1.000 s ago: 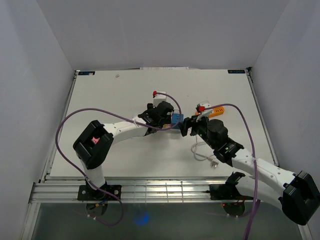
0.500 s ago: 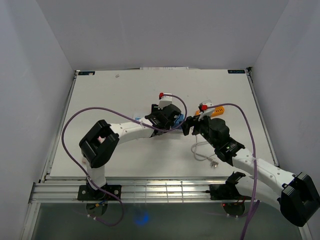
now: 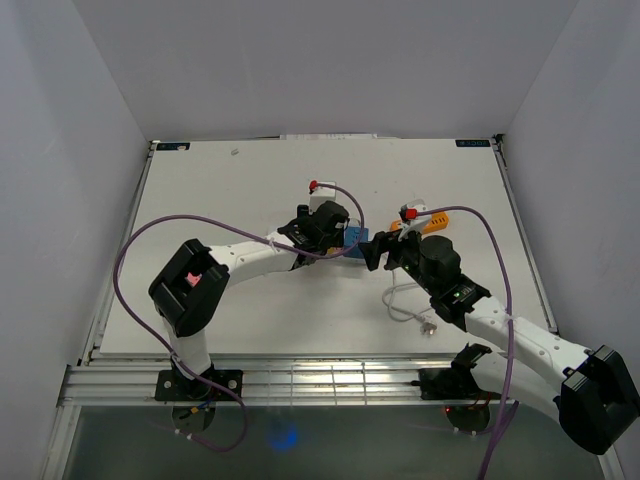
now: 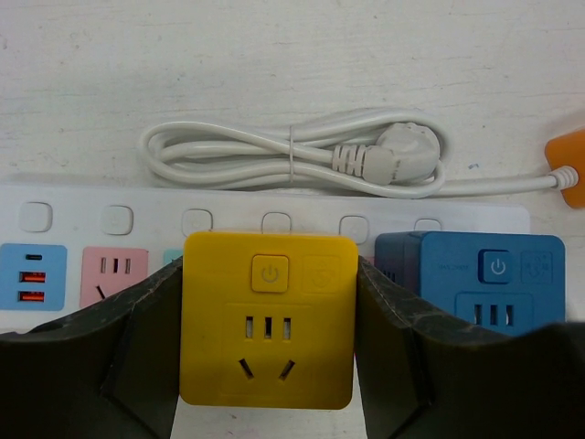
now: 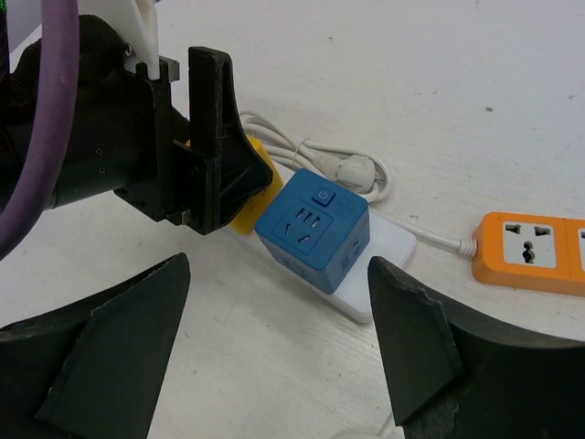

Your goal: Insert the plug

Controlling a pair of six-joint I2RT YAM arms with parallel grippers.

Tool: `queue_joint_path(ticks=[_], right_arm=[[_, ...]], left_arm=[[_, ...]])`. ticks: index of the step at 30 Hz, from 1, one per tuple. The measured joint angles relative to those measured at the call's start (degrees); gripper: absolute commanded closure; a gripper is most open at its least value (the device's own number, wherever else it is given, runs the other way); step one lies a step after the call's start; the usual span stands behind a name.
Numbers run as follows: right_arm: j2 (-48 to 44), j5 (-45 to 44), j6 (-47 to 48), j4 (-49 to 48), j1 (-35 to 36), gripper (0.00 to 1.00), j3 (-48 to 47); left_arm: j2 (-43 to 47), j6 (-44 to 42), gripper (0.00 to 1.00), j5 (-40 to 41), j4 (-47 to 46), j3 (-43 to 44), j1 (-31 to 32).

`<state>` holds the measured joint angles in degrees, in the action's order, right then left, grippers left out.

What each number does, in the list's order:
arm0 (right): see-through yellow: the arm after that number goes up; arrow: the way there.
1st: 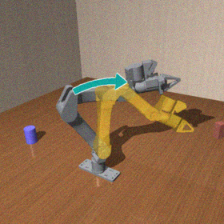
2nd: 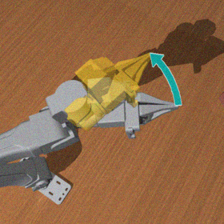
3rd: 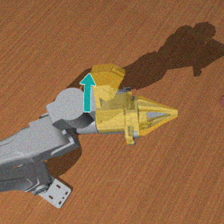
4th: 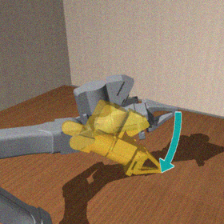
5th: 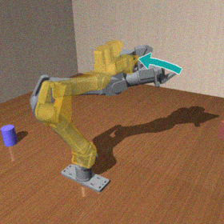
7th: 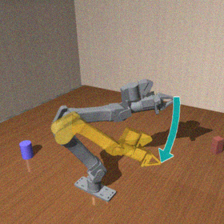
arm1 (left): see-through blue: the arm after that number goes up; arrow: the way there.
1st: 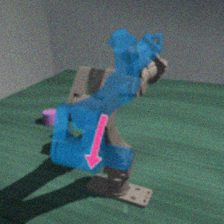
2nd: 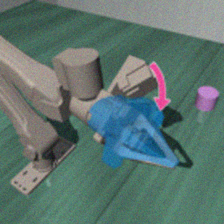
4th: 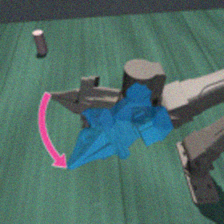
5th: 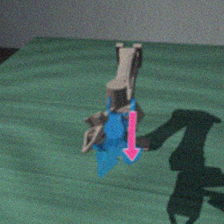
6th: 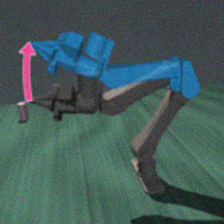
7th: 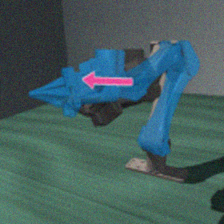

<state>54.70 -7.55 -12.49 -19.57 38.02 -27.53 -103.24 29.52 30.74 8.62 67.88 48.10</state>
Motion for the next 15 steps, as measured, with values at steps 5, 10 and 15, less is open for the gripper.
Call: queue_joint_path(ticks=[5,10,15], right_arm=[[0.0,0.6,-0.5,-0.3,-0.2,0.23,0.0],[0.0,1.2,-0.8,-0.6,-0.4,0.39,0.1],[1.6,2.7,-1.0,-1.9,-0.8,0.46,0.3]], left_arm=[[0.1,-0.2,1.0,-0.9,-2.1,-1.0,0.0],[-0.8,0.2,1.0,-2.2,-2.3,0.2,-0.1],[-1.8,0.7,1.0,-2.2,-0.9,1.8,0.0]])
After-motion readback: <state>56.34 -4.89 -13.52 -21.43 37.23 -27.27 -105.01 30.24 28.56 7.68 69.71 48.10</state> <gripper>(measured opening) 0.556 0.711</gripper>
